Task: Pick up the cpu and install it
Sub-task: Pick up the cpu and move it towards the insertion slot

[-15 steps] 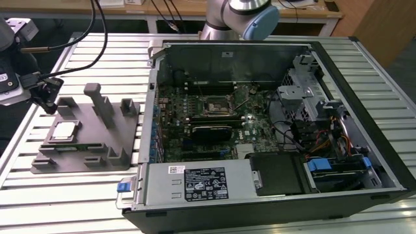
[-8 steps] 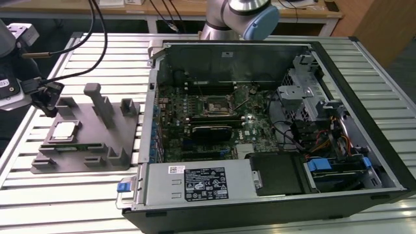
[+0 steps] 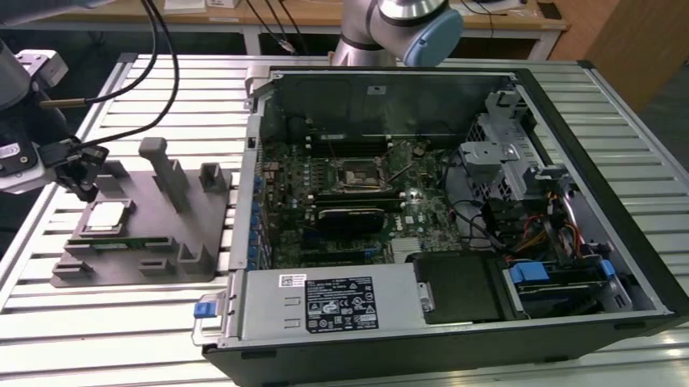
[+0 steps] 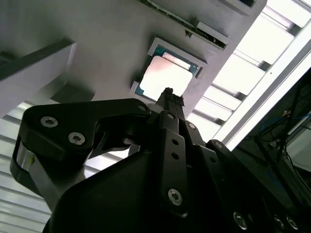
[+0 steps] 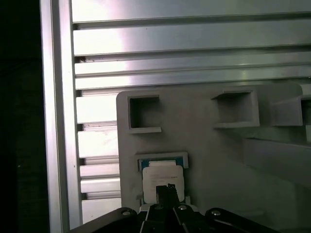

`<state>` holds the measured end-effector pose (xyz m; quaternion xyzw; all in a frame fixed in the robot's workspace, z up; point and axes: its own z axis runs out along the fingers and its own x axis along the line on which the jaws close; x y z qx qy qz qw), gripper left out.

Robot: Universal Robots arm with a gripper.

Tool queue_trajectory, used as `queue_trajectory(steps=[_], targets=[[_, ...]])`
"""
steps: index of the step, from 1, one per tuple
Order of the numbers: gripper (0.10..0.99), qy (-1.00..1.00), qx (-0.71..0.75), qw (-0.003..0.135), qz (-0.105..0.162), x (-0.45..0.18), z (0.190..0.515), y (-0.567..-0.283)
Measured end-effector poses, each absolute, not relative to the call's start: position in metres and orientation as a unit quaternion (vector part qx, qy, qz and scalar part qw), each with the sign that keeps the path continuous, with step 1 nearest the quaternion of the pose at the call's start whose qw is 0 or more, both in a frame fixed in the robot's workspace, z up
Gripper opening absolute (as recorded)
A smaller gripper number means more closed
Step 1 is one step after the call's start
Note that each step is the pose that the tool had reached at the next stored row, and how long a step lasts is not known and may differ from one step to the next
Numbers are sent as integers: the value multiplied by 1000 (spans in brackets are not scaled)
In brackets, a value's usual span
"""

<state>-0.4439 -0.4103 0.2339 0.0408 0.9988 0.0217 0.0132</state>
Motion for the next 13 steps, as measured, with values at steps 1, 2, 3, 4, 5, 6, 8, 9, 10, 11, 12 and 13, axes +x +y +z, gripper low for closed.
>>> queue_trajectory(steps=[1,2,3,4,5,6,8,9,10,11,12,13], targets=[[106,999,41,13,22,-444,232,-411],[106,999,41,13,22,-444,231,-411],[106,999,41,13,22,-444,229,-411],[106,999,41,13,22,-444,227,-411],[106,999,41,13,22,-444,226,-411],[106,999,41,13,22,-444,224,-412],[106,999,41,13,22,-444,220,-412],[106,999,41,13,22,-444,218,-412],[106,999,41,13,22,-444,217,-412],[106,999,41,13,22,-444,215,-412],[106,999,41,12,22,-444,213,-412],[106,999,41,12,22,-444,211,-412]])
